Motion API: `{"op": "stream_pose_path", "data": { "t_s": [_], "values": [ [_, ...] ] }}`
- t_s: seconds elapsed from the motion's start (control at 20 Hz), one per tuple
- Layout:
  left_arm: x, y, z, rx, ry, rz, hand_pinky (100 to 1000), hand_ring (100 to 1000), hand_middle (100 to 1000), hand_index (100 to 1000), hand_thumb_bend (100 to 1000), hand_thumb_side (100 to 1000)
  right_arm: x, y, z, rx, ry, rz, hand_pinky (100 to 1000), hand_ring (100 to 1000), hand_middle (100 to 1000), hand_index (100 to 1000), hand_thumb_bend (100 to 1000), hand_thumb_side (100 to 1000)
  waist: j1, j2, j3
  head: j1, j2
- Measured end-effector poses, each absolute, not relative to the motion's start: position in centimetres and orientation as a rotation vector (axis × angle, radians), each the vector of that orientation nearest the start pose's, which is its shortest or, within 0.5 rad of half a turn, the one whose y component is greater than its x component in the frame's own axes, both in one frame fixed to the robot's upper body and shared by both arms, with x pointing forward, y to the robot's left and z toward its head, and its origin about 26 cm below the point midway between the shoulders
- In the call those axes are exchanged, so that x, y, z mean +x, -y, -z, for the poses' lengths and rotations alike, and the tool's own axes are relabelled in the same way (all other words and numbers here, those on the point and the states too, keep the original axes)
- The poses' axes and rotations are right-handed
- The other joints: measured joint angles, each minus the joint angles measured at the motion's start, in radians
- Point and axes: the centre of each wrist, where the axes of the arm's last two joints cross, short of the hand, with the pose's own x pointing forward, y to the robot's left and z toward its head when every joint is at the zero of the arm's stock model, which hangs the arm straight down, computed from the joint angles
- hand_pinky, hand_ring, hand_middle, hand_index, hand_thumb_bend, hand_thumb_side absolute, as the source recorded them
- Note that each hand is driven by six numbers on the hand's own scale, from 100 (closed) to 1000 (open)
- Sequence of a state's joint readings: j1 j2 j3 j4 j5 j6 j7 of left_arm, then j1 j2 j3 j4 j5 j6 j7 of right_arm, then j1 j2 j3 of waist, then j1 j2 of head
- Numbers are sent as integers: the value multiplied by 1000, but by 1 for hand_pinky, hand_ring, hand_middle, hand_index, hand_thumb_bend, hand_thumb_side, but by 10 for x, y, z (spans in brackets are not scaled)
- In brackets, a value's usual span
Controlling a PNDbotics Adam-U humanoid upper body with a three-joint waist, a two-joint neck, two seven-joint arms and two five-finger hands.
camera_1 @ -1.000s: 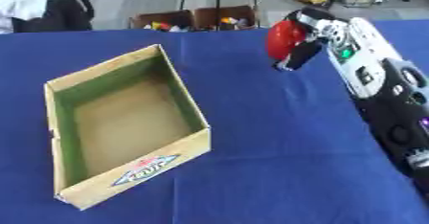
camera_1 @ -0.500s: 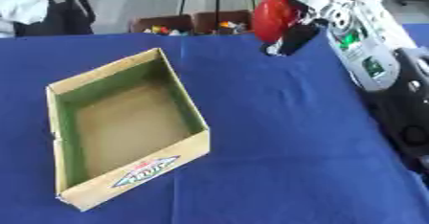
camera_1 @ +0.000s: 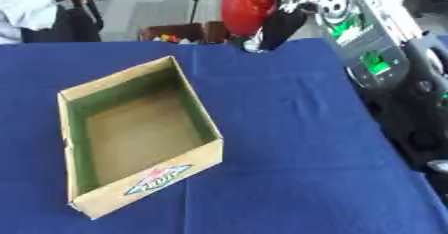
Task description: Pick up objects on the table and place them in the box.
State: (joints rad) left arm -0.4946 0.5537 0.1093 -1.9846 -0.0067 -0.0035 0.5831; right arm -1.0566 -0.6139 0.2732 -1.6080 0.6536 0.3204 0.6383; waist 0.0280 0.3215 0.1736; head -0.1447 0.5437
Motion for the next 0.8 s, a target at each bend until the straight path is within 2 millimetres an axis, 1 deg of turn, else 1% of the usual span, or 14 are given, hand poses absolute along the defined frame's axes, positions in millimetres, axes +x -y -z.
{"op": "stream_pose_path", "data": {
  "t_s": [0.15, 0.35, 0.55, 0.6, 0.65, 0.8],
  "values": [
    [304, -298, -290, -899, -3480, 291, 628, 793, 783, 823, 100, 771, 372, 185, -372, -913, 1685, -1427, 467, 591, 600, 671, 124, 100, 0, 0, 6, -9, 0],
    [304, -297, -292, -889, -3477, 290, 628, 793, 783, 823, 100, 771, 375, 167, -368, -868, 1703, -1461, 467, 590, 598, 666, 122, 100, -8, 0, 18, -19, 0],
    [304, -296, -295, -868, -3474, 285, 628, 792, 783, 823, 100, 771, 385, 154, -358, -818, 1683, -1463, 465, 588, 594, 662, 123, 100, -12, 0, 39, -36, 0],
    [304, -296, -295, -866, -3474, 284, 628, 792, 783, 823, 100, 771, 389, 152, -355, -807, 1676, -1459, 465, 588, 594, 661, 145, 100, -12, 0, 45, -40, 0],
    [304, -295, -296, -862, -3473, 282, 628, 791, 783, 823, 100, 771, 392, 150, -352, -798, 1668, -1454, 465, 587, 594, 660, 123, 100, -12, 0, 50, -43, 0],
    [305, -294, -297, -850, -3472, 274, 628, 791, 783, 823, 100, 772, 401, 144, -344, -764, 1651, -1444, 464, 586, 591, 656, 121, 100, -21, 0, 62, -48, 0]
  ]
}}
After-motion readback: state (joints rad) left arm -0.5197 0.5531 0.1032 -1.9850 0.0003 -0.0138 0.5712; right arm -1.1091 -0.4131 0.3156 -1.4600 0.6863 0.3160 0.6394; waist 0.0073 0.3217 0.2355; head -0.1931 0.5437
